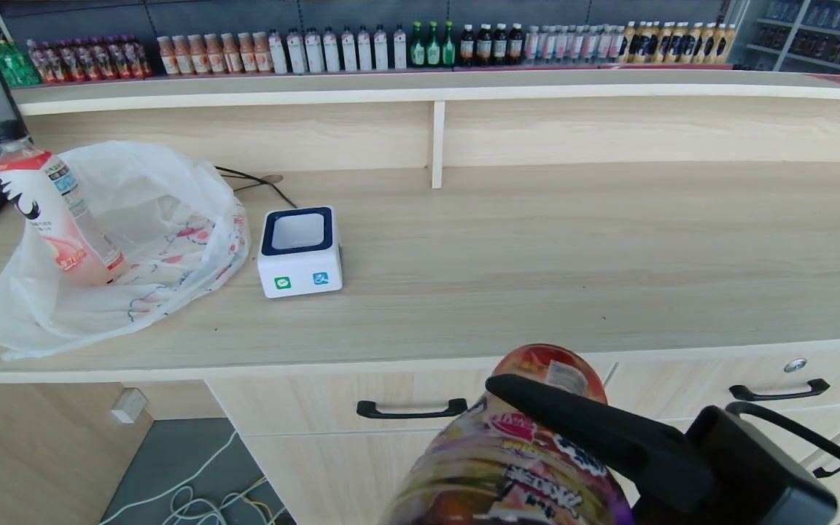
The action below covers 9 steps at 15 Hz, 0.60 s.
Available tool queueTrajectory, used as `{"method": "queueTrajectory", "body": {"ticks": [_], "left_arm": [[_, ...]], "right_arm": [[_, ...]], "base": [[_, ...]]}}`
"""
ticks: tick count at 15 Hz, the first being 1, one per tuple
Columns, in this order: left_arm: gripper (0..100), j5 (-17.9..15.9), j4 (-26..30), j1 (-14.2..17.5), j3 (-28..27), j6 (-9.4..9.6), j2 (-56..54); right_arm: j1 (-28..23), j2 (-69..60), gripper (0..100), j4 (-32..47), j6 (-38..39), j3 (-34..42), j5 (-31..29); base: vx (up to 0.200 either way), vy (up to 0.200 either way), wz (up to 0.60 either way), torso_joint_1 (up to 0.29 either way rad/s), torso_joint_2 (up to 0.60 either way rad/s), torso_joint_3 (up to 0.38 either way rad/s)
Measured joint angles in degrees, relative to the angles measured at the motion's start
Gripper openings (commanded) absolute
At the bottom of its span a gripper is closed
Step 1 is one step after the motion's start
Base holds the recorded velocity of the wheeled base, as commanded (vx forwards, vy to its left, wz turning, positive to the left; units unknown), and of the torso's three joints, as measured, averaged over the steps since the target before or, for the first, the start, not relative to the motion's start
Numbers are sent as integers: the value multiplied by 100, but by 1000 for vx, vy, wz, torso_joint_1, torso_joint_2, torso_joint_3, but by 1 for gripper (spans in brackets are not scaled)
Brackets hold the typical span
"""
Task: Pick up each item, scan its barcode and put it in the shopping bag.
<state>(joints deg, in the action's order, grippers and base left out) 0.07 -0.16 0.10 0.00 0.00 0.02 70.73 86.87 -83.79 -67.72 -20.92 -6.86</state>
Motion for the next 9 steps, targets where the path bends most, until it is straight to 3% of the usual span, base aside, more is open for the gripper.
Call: {"method": "queueTrajectory", "body": {"ticks": [4, 9], "left_arm": [[100, 0, 2, 0, 0, 0, 0], [100, 2, 2, -5, 0, 0, 0]], "right_arm": [[-17, 6, 0, 12, -344, -22, 435], [-80, 12, 0, 499, -1401, -394, 1089]], "base": [[0, 0, 0, 0, 0, 0], [0, 0, 0, 0, 0, 0]]}}
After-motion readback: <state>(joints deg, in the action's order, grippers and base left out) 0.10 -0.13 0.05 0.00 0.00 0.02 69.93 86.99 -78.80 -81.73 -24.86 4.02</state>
